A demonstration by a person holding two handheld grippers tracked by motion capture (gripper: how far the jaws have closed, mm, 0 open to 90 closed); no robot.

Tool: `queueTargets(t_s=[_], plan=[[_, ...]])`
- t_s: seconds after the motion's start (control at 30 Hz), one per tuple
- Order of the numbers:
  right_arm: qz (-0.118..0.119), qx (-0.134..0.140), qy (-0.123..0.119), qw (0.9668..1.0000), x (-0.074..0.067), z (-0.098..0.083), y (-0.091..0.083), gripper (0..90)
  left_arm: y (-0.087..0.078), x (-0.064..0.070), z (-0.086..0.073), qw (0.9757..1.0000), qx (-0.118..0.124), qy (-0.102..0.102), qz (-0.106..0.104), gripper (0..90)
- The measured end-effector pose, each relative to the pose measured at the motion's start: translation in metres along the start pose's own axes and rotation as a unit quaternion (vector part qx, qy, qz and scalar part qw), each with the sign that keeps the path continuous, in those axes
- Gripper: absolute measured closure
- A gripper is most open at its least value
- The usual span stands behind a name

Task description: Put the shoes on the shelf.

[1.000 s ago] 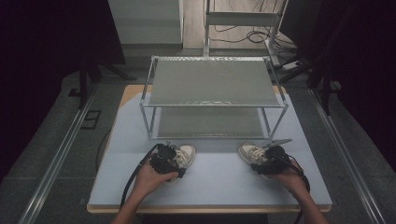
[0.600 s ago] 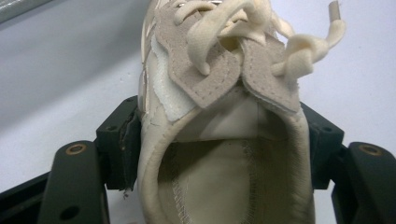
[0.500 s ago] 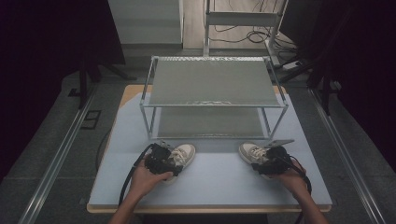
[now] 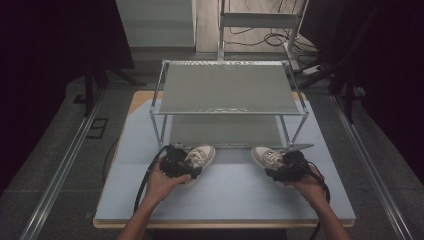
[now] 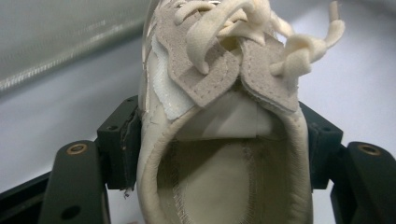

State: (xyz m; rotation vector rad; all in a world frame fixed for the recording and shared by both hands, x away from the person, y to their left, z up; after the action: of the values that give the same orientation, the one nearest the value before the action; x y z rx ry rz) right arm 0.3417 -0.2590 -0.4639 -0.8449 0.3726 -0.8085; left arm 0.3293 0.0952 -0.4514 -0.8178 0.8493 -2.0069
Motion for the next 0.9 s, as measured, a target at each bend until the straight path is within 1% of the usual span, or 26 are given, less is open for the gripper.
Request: queueTargets(t_s=[0.03, 0.07, 0.1, 0.23, 0.27, 0.33, 0.37, 0.47, 0.5, 0.63, 0.7, 0.73, 0.9], plan=[[-0.001, 0.002, -0.002, 1.0000, -0.001, 0.006, 0.001, 26.4, 0.002, 0.000, 0.006, 1.0000, 0.003, -0.006, -0.003, 30.1], [-0.001, 0.002, -0.002, 1.0000, -0.001, 0.006, 0.001, 26.4, 0.002, 0.000, 0.006, 1.0000, 0.003, -0.006, -0.003, 30.1], [-0.001, 0.004, -0.005, 1.0000, -0.002, 0.013, 0.003, 26.4, 0.005, -0.001, 0.011, 1.0000, 0.004, -0.008, -0.001, 30.1], [-0.001, 0.005, -0.005, 1.0000, -0.004, 0.024, 0.006, 26.4, 0.010, -0.001, 0.023, 0.9998, 0.009, -0.014, 0.004, 30.1], [-0.001, 0.005, -0.005, 1.0000, -0.004, 0.027, 0.007, 26.4, 0.011, -0.001, 0.025, 0.9999, 0.009, -0.011, 0.005, 30.1], [-0.002, 0.004, -0.005, 1.0000, -0.005, 0.030, 0.009, 26.4, 0.012, 0.000, 0.028, 0.9999, 0.009, -0.012, 0.008, 30.1], [-0.004, 0.005, -0.005, 1.0000, -0.005, 0.034, 0.011, 26.4, 0.014, 0.001, 0.032, 0.9999, 0.010, -0.009, 0.009, 30.1], [-0.003, 0.007, -0.001, 1.0000, -0.005, 0.041, 0.016, 26.4, 0.016, 0.002, 0.036, 0.9999, 0.009, -0.008, 0.010, 30.1], [-0.004, 0.007, -0.001, 1.0000, -0.005, 0.043, 0.018, 26.4, 0.019, 0.002, 0.038, 0.9998, 0.008, -0.013, 0.012, 30.1], [-0.004, 0.007, 0.004, 1.0000, -0.006, 0.050, 0.023, 26.4, 0.025, 0.000, 0.040, 0.9997, 0.003, -0.015, 0.017, 30.1], [-0.007, 0.007, 0.005, 0.9999, -0.007, 0.056, 0.028, 26.4, 0.030, -0.002, 0.043, 0.9996, 0.000, -0.018, 0.021, 30.0], [-0.008, 0.007, 0.006, 0.9999, -0.007, 0.058, 0.029, 26.4, 0.031, -0.003, 0.045, 0.9996, -0.001, -0.015, 0.023, 30.0], [-0.012, 0.007, 0.009, 0.9999, -0.009, 0.067, 0.036, 26.3, 0.036, -0.003, 0.051, 0.9994, -0.002, -0.015, 0.032, 30.0]])
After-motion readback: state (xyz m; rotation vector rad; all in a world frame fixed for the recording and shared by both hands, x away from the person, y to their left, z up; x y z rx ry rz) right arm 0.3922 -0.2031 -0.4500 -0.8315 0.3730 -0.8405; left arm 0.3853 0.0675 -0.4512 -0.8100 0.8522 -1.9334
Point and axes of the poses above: each handheld gripper's, and its own axes: y roughly forward along the jaws, z roughly out of its top, x roughly to its right, the point moved 2 cm from there along y, roughly forward along the jaws, and after that the axes turned 6 degrees about -y, right-handed, at the moved point
